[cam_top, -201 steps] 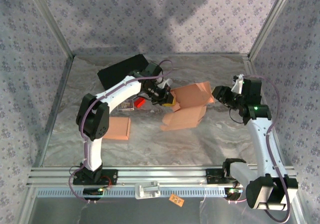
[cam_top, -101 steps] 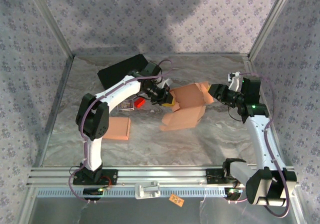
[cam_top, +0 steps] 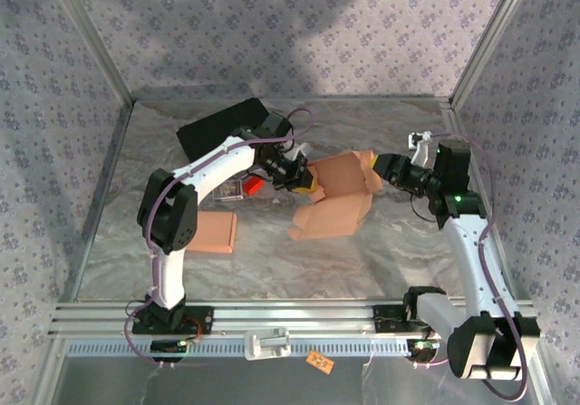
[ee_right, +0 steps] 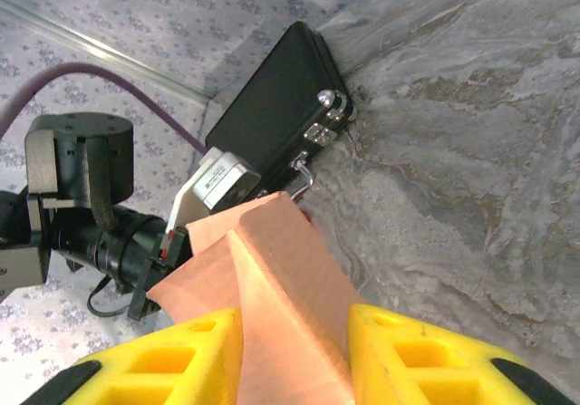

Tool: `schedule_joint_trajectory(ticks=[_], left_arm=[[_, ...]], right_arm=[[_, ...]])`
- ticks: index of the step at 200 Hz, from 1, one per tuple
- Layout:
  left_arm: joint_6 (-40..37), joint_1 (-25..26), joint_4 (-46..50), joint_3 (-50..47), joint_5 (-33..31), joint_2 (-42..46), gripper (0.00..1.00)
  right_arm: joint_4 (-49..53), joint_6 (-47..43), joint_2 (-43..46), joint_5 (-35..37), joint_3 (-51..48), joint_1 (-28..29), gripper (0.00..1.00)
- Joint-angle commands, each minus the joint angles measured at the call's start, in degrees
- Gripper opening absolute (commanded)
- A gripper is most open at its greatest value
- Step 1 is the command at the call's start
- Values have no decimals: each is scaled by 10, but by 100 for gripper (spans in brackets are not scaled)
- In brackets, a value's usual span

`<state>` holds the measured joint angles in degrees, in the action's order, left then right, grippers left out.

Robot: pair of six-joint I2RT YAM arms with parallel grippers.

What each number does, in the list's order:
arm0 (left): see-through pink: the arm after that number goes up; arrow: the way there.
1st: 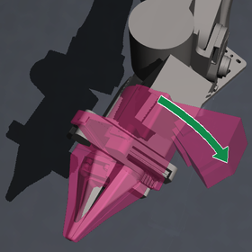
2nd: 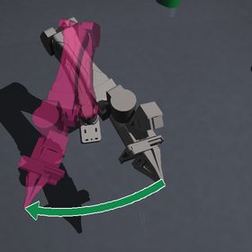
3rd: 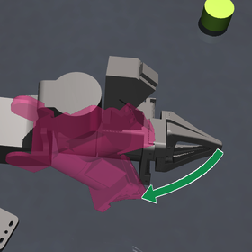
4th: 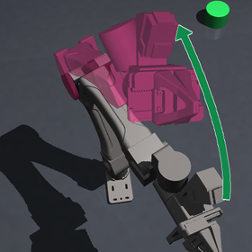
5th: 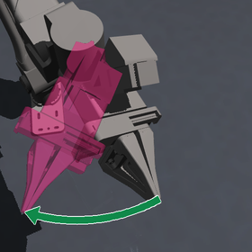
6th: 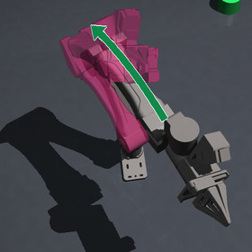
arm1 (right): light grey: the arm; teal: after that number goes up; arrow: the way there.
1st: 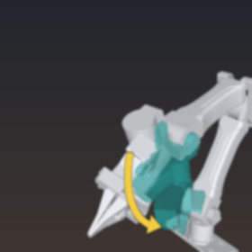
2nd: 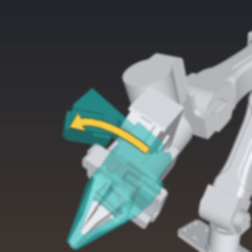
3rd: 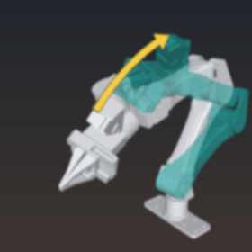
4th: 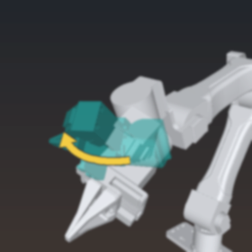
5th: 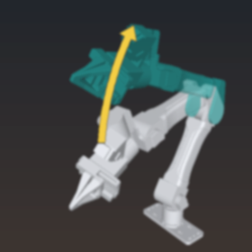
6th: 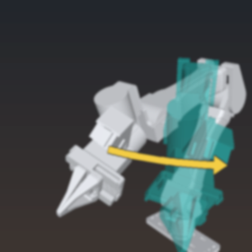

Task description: Fold the paper box

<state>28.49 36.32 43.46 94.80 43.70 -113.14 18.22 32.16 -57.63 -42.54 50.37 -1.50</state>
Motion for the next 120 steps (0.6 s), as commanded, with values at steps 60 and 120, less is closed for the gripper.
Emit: schedule_joint_trajectory(ticks=[60,120], left_arm=[[-12,-2,10,21,-1,3,0],[-16,-2,19,21,-11,8,0]], right_arm=[[72,-59,-2,54,24,53,35],[141,-128,-46,216,83,144,35]])
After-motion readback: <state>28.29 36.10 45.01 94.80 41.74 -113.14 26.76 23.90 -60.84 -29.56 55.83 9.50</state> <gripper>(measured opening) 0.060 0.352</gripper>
